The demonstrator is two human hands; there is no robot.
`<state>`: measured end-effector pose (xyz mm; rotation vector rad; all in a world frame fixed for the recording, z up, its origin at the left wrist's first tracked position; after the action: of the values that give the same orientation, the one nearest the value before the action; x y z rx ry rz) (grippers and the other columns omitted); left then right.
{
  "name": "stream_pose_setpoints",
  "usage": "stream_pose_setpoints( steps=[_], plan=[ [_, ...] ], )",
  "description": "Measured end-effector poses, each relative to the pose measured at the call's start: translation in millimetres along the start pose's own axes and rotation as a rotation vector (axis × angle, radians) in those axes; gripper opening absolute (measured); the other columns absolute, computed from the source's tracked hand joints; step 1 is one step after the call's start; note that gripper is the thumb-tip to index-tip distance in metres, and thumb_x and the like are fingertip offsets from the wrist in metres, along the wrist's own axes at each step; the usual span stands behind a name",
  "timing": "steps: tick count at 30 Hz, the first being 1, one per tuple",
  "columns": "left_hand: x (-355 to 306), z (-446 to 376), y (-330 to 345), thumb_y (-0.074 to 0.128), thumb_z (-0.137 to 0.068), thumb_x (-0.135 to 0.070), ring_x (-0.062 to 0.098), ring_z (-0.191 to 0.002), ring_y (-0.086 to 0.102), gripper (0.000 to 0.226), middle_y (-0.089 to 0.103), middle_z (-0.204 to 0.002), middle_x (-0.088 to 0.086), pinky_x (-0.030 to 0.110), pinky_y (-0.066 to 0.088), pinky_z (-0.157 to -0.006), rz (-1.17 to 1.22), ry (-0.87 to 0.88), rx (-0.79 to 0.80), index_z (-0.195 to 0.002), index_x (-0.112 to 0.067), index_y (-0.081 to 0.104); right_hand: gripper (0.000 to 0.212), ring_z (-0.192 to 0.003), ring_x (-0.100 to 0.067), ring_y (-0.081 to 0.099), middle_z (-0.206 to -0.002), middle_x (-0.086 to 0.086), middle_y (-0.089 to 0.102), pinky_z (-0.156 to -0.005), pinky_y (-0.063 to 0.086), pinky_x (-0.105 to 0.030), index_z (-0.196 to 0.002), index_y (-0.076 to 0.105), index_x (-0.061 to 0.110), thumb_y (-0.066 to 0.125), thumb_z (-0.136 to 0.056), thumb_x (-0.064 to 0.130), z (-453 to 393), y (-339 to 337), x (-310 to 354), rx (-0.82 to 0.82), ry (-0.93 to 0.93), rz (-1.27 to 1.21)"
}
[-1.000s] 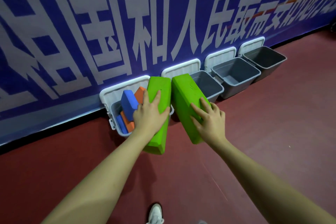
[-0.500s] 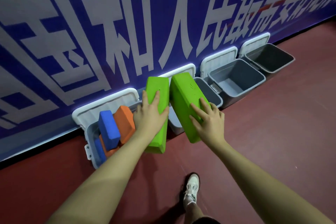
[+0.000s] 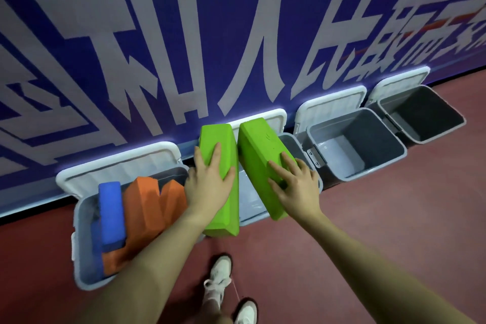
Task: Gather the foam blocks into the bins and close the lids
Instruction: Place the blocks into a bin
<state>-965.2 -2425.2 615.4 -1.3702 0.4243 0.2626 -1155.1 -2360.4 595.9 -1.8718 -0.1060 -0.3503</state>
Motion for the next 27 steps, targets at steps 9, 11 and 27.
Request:
stream_pose_setpoints(
  steps=[9, 11, 27],
  plan=[
    [31.9, -119.1, 151.6, 0.048, -0.093, -0.05, 0.043, -0.124, 0.041, 0.067, 0.008, -0.158, 0.013, 0.045, 0.038, -0.1, 0.008, -0.099, 0.113, -0.151, -0.036, 0.019, 0.043, -0.106, -0.045, 0.058, -0.129, -0.011, 0.061, -0.076, 0.046, -0.052, -0.116, 0.069, 0.023, 0.063, -0.074, 0.034, -27.5, 168.1, -76.9, 0.188, 0.161, -0.03],
    [44.1, -145.3, 193.9, 0.05, -0.092, -0.048, 0.042, -0.125, 0.04, 0.066, 0.01, -0.158, 0.014, 0.044, 0.037, -0.099, 0.026, -0.113, 0.129, -0.151, -0.034, 0.022, 0.043, -0.106, -0.045, 0.058, -0.128, -0.012, 0.061, -0.077, 0.046, -0.053, -0.115, 0.069, 0.022, 0.064, -0.074, 0.034, -24.8, 214.3, -94.8, 0.23, 0.194, -0.041],
    [101.0, -210.8, 356.8, 0.048, -0.095, -0.037, 0.035, -0.133, 0.029, 0.052, 0.026, -0.152, 0.011, 0.045, 0.027, -0.106, -0.154, -0.061, 0.367, -0.142, -0.017, 0.038, 0.054, -0.14, -0.03, 0.032, -0.155, -0.003, 0.033, -0.107, 0.03, -0.044, -0.142, 0.047, 0.024, 0.06, -0.092, 0.039, -21.1, 366.3, -154.3, 0.499, 0.414, -0.111]
  ],
)
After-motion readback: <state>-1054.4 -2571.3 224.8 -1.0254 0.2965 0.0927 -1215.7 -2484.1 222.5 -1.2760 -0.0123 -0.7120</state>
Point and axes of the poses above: each hand's wrist, its own z-axis away from the middle knuckle, its own y-axis out of the palm, x = y × z, the point moved 4 cm from there along -z, towards the middle knuckle
